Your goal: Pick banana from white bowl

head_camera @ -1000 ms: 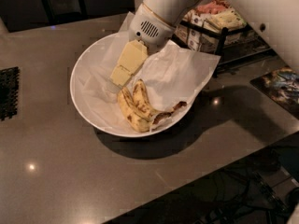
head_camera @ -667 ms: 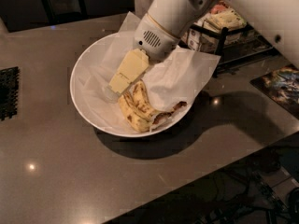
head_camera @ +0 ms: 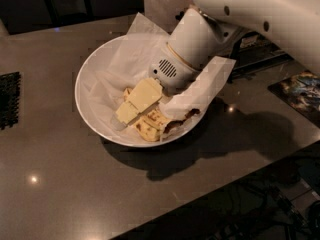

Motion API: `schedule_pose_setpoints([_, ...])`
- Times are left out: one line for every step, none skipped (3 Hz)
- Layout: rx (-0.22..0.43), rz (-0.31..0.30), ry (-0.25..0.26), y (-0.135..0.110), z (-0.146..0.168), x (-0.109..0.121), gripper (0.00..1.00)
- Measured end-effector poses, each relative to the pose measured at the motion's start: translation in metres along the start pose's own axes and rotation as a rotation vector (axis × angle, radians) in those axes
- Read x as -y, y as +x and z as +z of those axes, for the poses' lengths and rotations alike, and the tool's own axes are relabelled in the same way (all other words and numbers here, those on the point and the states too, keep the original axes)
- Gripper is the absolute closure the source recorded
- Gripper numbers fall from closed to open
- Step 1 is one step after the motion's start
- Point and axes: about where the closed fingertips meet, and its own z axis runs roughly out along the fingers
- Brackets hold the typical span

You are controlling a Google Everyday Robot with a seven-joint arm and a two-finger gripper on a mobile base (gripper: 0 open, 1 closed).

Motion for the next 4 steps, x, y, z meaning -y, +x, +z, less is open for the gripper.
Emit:
schedule_pose_setpoints([0.001,-0.001,0.001,-0.001,0.0,0.0,0.0])
schedule_pose_setpoints([-0.007,-0.094,-0.003,-0.015,-0.002,-0.025,0.0])
schedule_pose_setpoints([-0.008,-0.13,-0.018,-0.028,0.005,-0.035,0.0])
schedule_pose_setpoints([-0.005,-0.127,-0.019,-0.028,0.005,-0.034,0.0])
